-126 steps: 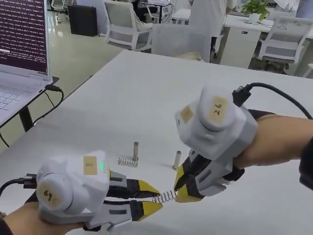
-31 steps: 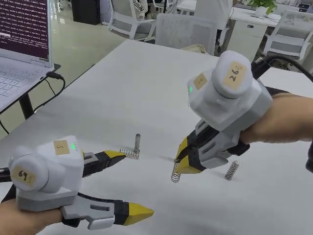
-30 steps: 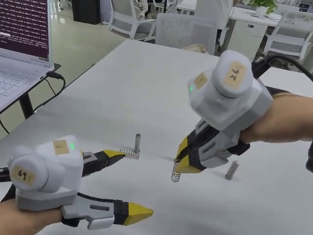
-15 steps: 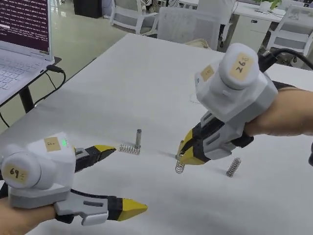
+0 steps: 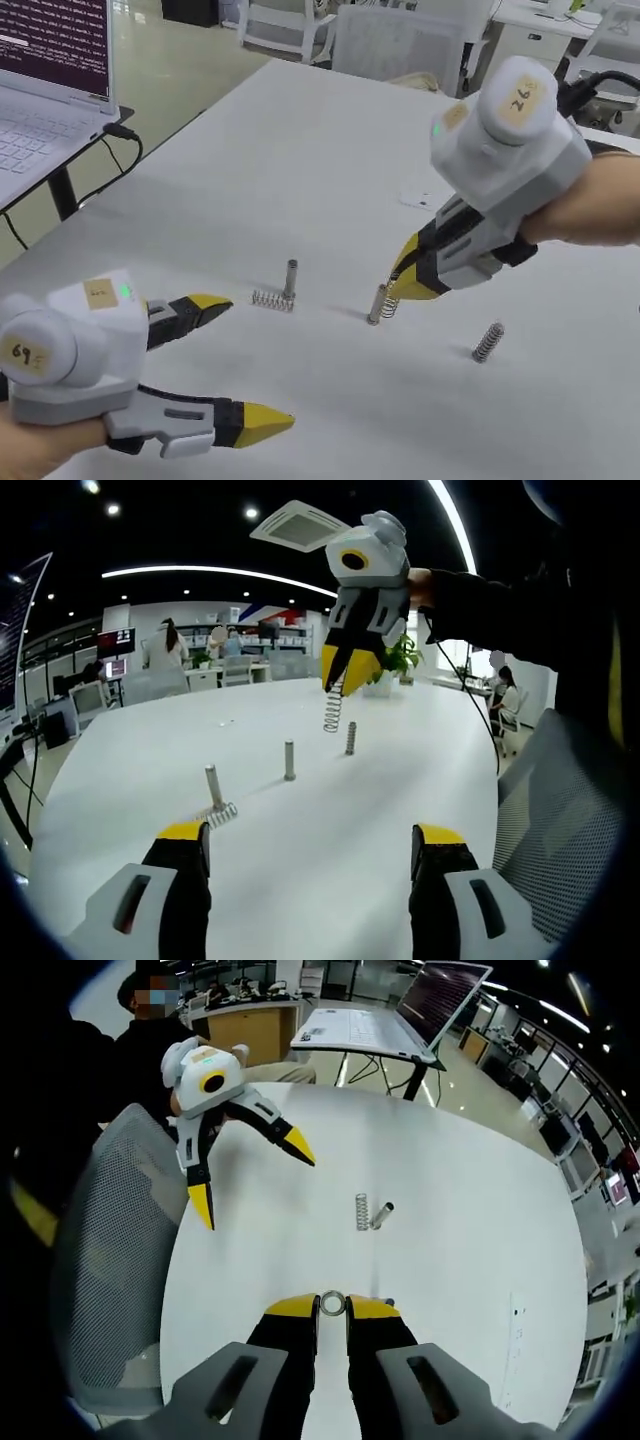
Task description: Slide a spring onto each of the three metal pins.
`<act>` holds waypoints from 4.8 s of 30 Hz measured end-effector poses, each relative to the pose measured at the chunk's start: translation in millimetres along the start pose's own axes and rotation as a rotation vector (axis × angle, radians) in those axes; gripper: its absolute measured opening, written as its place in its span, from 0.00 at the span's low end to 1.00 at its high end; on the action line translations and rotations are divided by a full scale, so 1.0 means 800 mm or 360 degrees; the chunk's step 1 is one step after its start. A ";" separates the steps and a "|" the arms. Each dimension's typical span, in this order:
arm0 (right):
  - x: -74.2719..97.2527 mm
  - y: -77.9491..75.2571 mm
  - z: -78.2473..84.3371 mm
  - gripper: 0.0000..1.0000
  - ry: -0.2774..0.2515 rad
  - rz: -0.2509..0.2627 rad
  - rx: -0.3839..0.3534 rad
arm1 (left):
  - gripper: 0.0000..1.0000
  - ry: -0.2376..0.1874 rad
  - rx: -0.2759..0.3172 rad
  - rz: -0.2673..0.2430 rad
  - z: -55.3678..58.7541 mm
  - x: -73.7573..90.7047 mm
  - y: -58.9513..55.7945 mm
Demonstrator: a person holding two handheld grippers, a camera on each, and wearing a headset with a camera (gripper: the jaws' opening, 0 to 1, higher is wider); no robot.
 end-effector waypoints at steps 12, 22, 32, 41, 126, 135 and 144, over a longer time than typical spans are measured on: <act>-0.012 -0.044 0.009 0.08 -0.0005 0.0078 -0.0060 | 0.78 0.0018 0.0022 -0.0017 0.009 0.005 0.003; -0.021 -0.060 0.022 0.08 -0.0009 0.0097 -0.0127 | 0.77 0.0030 0.0034 -0.0030 0.013 0.007 0.008; -0.029 -0.067 0.028 0.08 -0.0001 0.0089 -0.0157 | 0.77 0.0034 0.0041 -0.0030 0.015 0.006 0.011; -0.034 -0.070 0.035 0.08 0.0013 0.0082 -0.0171 | 0.76 0.0036 0.0052 -0.0037 0.017 0.008 0.013; -0.066 -0.061 0.072 0.21 -0.0031 0.0152 -0.0226 | 0.70 0.0061 0.0065 -0.0022 0.019 0.004 0.014; -0.049 -0.058 0.065 0.22 -0.0082 0.0201 -0.0211 | 0.69 0.0062 0.0050 -0.0020 0.015 0.002 0.015; -0.032 -0.047 0.049 0.22 -0.0140 0.0238 -0.0158 | 0.68 0.0069 0.0039 -0.0032 0.013 -0.002 0.022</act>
Point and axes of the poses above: the centre of the closed fingertips' face, and the gripper's own axes: x roughly backward along the fingers, y roughly to its left, z roughly out of its underside, the point moved 8 cm from there along x, roughly backward along the fingers, and after that the axes turned 14 degrees about -y, right-handed, at the moved point
